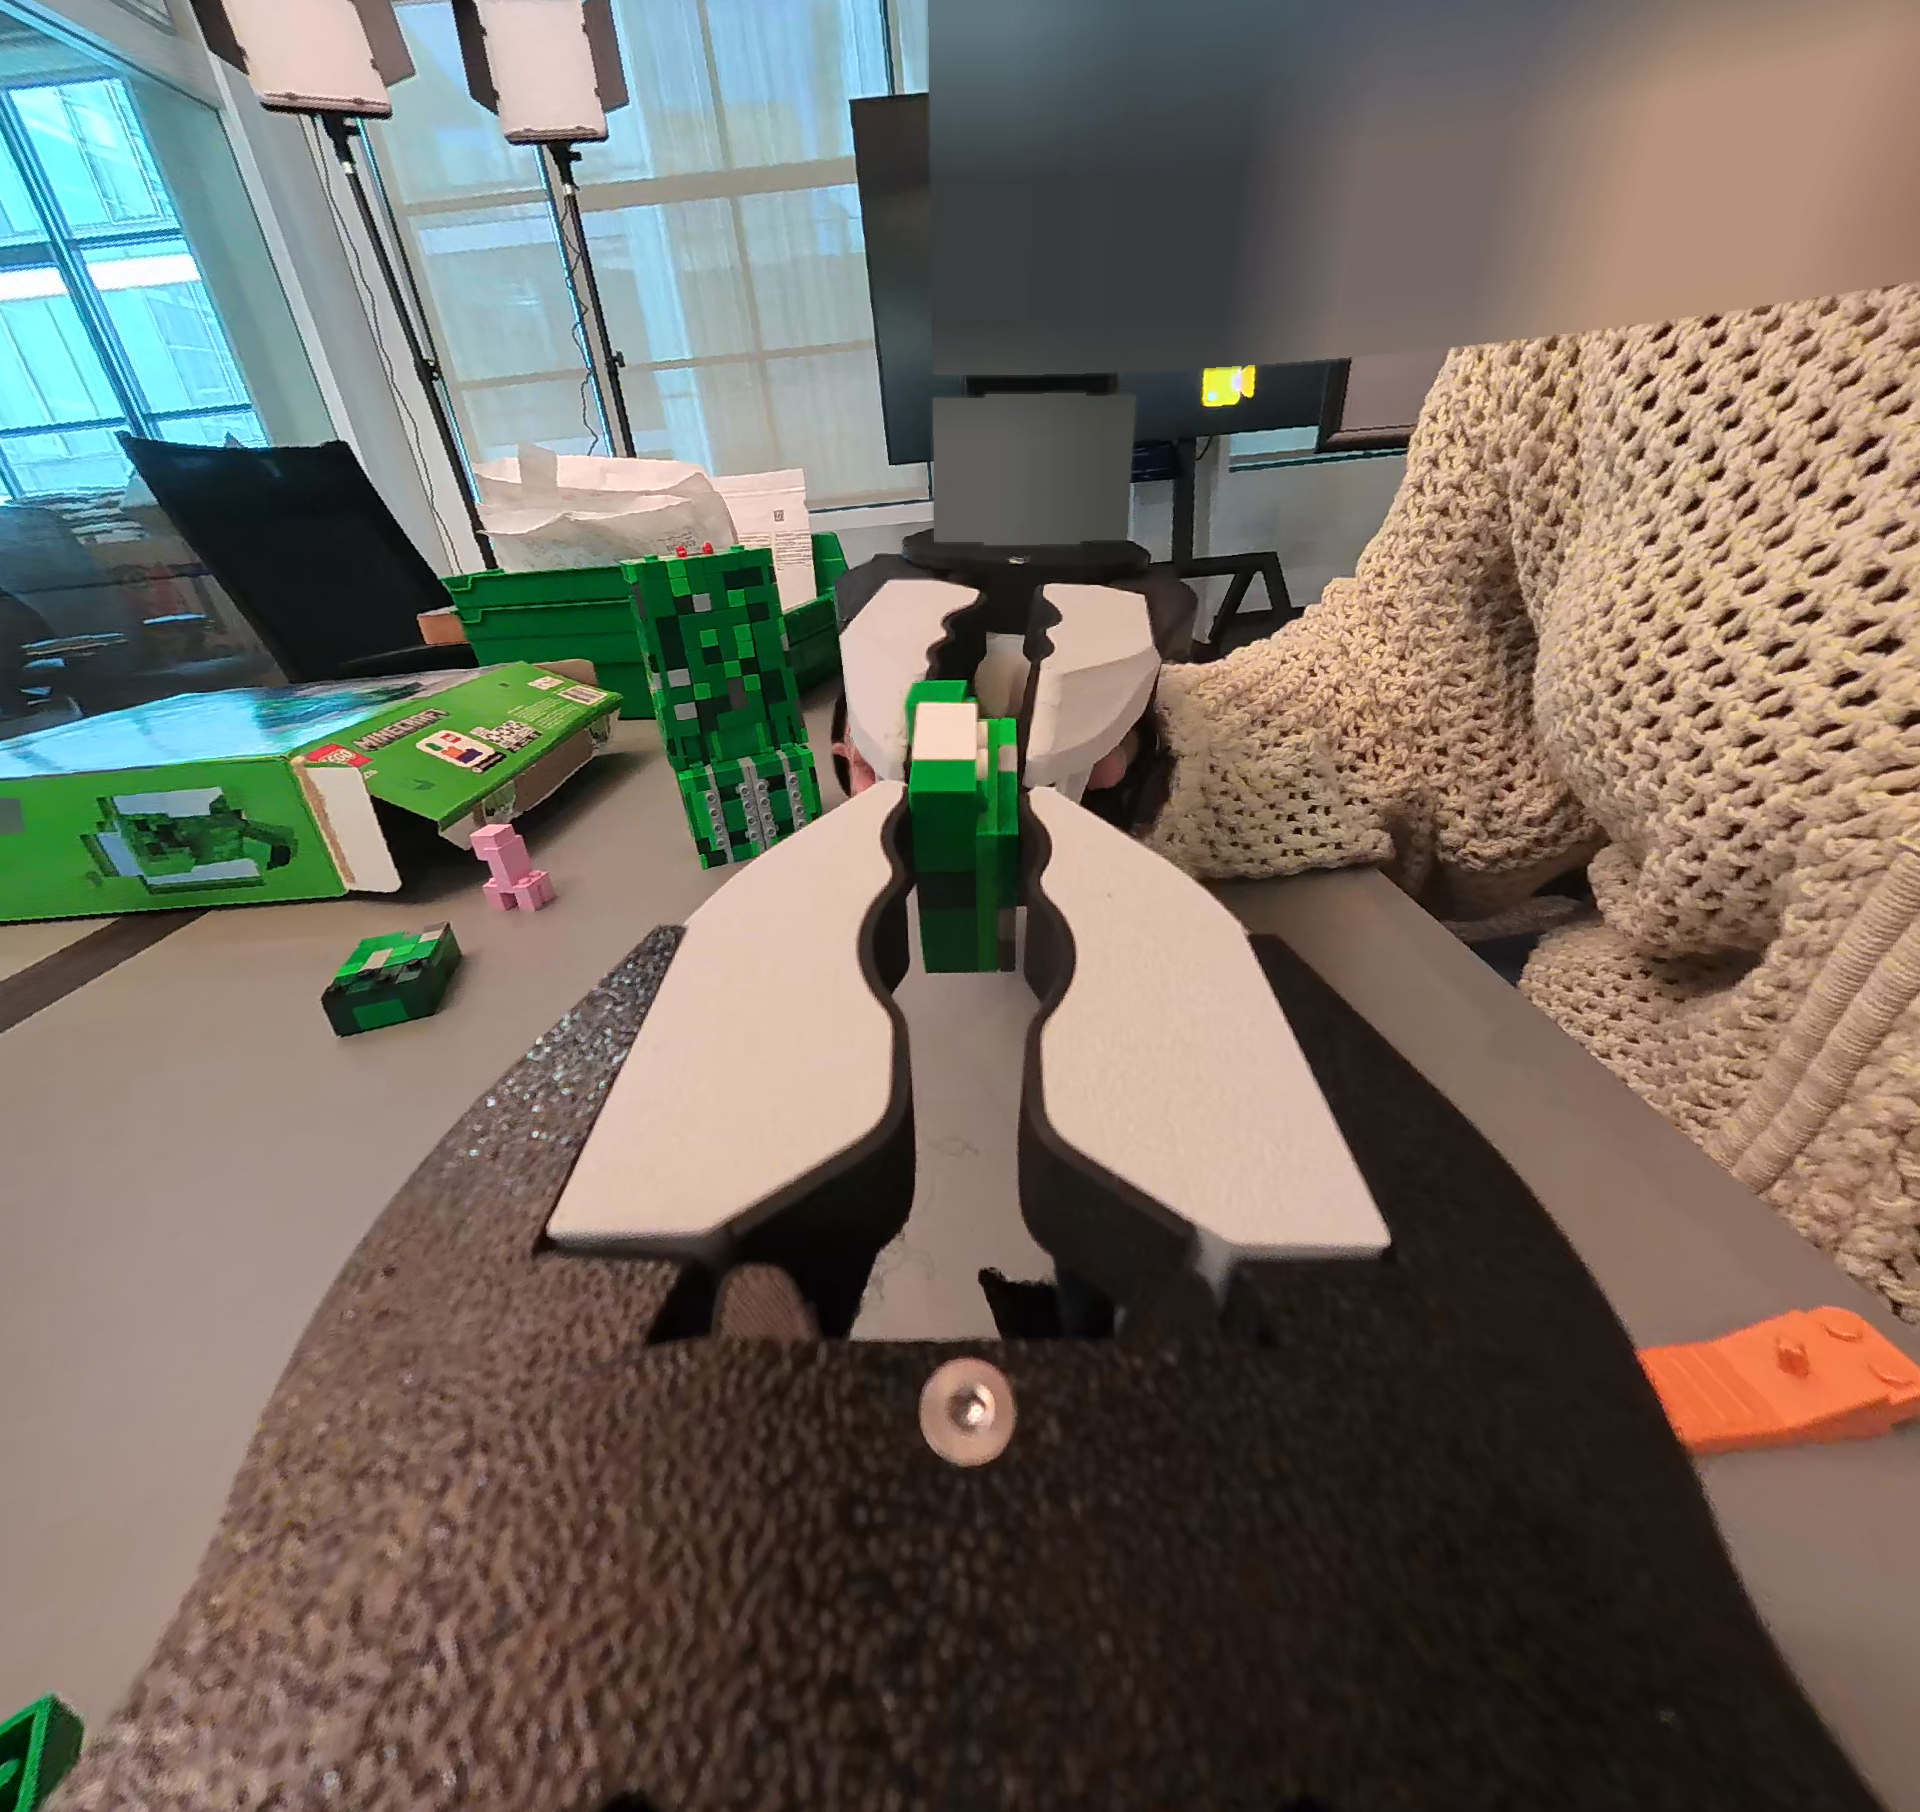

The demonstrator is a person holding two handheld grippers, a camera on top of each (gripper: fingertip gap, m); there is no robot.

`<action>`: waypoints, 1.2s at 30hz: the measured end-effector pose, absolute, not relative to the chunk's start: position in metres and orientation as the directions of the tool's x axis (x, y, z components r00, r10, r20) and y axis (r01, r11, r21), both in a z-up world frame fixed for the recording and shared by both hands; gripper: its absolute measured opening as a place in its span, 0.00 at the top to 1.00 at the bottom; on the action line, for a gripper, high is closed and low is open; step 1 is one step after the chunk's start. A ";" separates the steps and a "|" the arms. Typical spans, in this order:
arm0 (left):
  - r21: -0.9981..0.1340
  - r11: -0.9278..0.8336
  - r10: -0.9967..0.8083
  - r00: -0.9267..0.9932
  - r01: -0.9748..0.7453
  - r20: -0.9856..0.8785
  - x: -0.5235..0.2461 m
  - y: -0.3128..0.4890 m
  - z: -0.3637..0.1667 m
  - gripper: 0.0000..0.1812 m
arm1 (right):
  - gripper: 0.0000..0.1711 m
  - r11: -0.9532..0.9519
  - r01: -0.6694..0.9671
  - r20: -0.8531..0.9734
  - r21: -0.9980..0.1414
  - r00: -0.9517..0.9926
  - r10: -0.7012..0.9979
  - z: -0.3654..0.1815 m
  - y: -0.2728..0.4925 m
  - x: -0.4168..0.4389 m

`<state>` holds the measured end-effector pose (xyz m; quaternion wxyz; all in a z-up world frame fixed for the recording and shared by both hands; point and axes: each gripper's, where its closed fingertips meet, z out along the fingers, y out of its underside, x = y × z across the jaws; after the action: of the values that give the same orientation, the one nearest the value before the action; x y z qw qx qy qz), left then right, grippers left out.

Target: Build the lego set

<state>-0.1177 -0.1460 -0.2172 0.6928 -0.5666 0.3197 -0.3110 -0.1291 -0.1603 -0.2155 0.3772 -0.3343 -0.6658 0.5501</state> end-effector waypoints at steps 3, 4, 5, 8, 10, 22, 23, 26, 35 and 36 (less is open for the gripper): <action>-0.985 0.159 -0.795 0.601 0.071 -0.086 -0.118 -0.146 -0.218 0.91 | 0.90 0.160 0.043 0.118 -0.986 -0.494 0.862 -0.216 -0.161 -0.129; -0.985 0.159 -0.796 0.600 0.070 -0.086 -0.118 -0.146 -0.218 0.91 | 0.90 0.159 0.044 0.116 -0.986 -0.496 0.860 -0.216 -0.161 -0.129; -0.985 0.160 -0.796 0.599 0.067 -0.088 -0.118 -0.147 -0.218 0.91 | 0.90 0.162 0.042 0.119 -0.986 -0.499 0.858 -0.217 -0.161 -0.129; -0.986 0.158 -0.795 0.600 0.061 -0.090 -0.118 -0.146 -0.219 0.91 | 0.90 0.166 0.037 0.125 -0.985 -0.502 0.856 -0.217 -0.161 -0.129; -0.986 0.156 -0.792 0.604 0.057 -0.091 -0.118 -0.146 -0.220 0.91 | 0.90 0.162 0.038 0.121 -0.986 -0.504 0.855 -0.217 -0.161 -0.129; -0.988 0.143 -0.790 0.609 0.058 -0.078 -0.117 -0.145 -0.222 0.91 | 0.90 0.136 -0.001 0.118 -0.991 -0.503 0.856 -0.218 -0.159 -0.129; -0.988 0.142 -0.788 0.610 0.060 -0.076 -0.117 -0.145 -0.222 0.91 | 0.90 0.125 -0.006 0.111 -0.992 -0.502 0.858 -0.217 -0.158 -0.128; -0.987 0.141 -0.783 0.618 0.071 -0.068 -0.118 -0.144 -0.221 0.91 | 0.90 0.085 -0.025 0.086 -0.996 -0.500 0.862 -0.217 -0.156 -0.129; -0.984 0.148 -0.722 0.690 0.097 -0.041 -0.132 -0.136 -0.219 0.78 | 0.90 0.070 -0.128 0.117 -0.989 -0.406 0.906 -0.214 -0.137 -0.128; -0.985 0.149 -0.712 0.701 0.086 -0.046 -0.133 -0.135 -0.220 0.77 | 0.90 0.069 -0.140 0.118 -0.988 -0.378 0.918 -0.214 -0.131 -0.129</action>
<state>-0.1334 -0.1352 -0.2196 0.7100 -0.5885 0.2656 -0.2809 -0.1289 -0.1314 -0.2141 0.4453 -0.3355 -0.5799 0.5941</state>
